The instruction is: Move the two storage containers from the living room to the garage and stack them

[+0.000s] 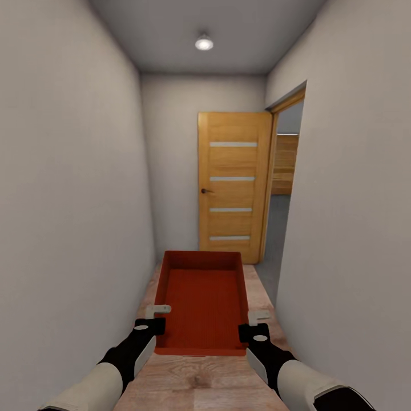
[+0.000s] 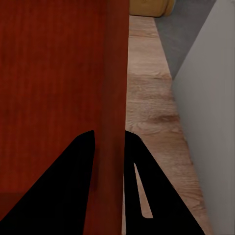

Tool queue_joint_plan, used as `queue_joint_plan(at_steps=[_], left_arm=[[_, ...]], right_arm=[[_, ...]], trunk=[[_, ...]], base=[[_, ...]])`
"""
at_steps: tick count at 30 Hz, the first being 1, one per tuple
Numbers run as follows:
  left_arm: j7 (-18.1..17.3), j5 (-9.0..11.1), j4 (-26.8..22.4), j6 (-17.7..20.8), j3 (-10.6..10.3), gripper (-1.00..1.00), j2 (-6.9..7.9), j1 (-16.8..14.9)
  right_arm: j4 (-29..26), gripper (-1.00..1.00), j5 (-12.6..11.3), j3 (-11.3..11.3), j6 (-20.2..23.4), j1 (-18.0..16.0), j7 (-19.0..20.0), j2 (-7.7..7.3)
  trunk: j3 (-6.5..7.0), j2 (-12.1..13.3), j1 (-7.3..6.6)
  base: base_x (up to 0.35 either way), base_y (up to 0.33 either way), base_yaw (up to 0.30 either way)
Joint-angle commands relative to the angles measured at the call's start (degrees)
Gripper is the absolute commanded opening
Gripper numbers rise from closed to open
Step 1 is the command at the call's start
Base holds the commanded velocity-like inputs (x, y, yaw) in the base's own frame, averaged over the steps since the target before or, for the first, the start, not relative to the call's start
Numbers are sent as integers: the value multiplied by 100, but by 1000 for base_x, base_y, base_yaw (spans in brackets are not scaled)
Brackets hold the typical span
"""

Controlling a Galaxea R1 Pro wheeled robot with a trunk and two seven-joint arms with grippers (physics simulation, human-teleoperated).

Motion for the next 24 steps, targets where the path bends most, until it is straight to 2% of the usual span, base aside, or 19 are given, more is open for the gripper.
queue_joint_plan(at_steps=[1, 24], left_arm=[[202, 461, -5, 49, 99, -100, 1, -7], [200, 461, -5, 49, 98, -100, 4, -7]], right_arm=[[-17, -100, 4, 38, -94, -3, 67, 81], [-17, -100, 4, 38, -105, -3, 66, 84]], trunk=[[-8, -7, 5], [-8, -7, 5]], base=[[325, 0, 0], [325, 0, 0]])
